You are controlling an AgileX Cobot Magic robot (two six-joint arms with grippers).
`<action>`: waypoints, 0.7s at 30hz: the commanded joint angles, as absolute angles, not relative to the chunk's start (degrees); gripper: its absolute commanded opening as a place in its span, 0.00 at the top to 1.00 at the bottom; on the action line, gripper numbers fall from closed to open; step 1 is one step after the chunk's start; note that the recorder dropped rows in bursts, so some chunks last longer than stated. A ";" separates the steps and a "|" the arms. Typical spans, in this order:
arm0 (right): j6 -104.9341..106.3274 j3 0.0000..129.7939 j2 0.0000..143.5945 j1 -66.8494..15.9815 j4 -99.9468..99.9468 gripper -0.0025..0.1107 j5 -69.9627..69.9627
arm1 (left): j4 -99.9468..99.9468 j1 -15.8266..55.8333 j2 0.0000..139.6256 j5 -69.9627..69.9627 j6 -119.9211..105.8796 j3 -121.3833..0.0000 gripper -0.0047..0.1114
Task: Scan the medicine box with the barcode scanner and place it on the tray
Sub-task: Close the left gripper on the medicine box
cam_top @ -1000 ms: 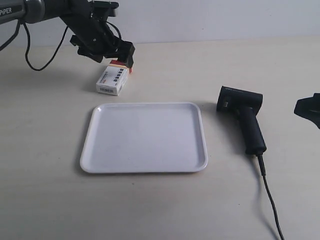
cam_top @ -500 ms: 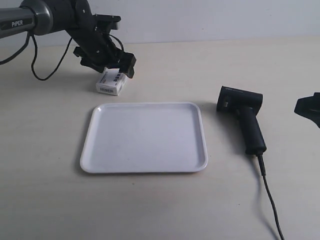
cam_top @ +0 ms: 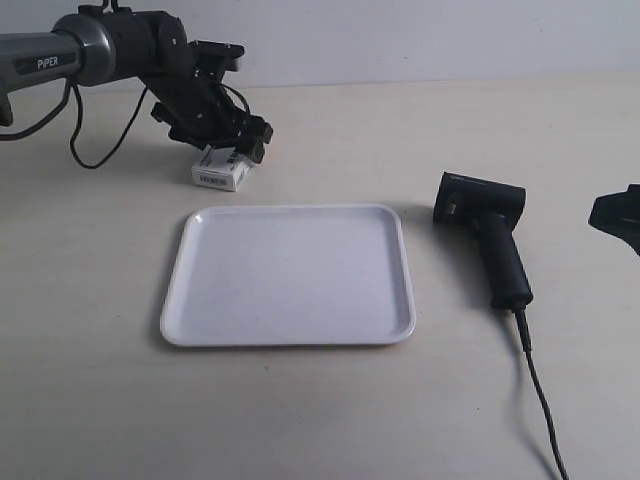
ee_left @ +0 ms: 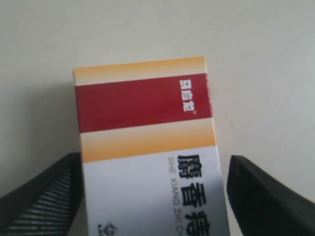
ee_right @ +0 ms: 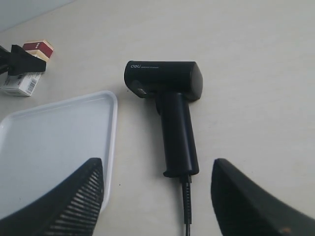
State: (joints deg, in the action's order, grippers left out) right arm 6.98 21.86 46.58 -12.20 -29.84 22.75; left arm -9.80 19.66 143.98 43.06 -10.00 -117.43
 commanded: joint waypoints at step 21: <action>7.55 22.28 46.80 -12.38 -29.80 0.44 22.15 | -8.82 20.07 142.63 47.70 -10.26 -117.66 0.96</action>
State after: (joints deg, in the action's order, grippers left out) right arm 7.10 21.86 46.58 -12.20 -29.84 22.75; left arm -9.57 19.66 143.86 43.87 -10.00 -117.51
